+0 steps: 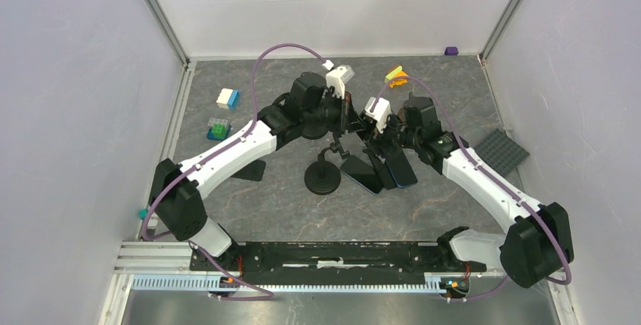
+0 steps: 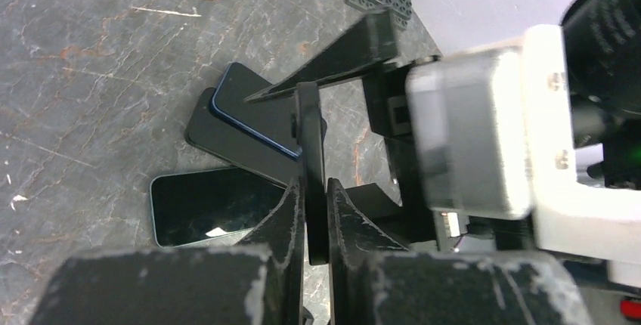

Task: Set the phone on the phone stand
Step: Install the phone on the phone stand.

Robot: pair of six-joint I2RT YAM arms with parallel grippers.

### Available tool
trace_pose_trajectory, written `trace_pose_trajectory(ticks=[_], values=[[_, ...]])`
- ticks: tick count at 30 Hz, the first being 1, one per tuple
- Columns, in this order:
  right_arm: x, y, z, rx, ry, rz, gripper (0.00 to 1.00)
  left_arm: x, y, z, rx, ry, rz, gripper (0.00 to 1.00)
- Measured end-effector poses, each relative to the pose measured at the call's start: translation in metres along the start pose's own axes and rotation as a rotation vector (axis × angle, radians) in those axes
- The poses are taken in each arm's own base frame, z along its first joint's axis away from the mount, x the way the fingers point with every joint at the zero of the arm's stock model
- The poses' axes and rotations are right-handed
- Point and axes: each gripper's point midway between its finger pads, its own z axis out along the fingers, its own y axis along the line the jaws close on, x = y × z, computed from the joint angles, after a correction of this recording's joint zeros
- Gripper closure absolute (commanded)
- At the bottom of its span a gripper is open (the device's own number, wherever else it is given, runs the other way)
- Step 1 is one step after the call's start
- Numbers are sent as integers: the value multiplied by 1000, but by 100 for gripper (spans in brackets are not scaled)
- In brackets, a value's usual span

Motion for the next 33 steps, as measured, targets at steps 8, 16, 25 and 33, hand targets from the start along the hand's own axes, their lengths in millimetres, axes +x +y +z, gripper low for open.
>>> trace_pose_trajectory(ticks=[8, 16, 25, 33], values=[[-3, -4, -6, 38, -11, 2, 74, -3, 13, -1, 32, -20, -74, 98], [-3, -6, -6, 46, -14, 2, 40, -3, 13, -2, 70, -26, -95, 98], [-3, -7, -7, 54, -11, -4, 17, -3, 13, -1, 74, -31, -95, 98], [-26, -4, -11, 37, -85, -47, 5, 8, 21, -1, 39, 6, -120, 98]])
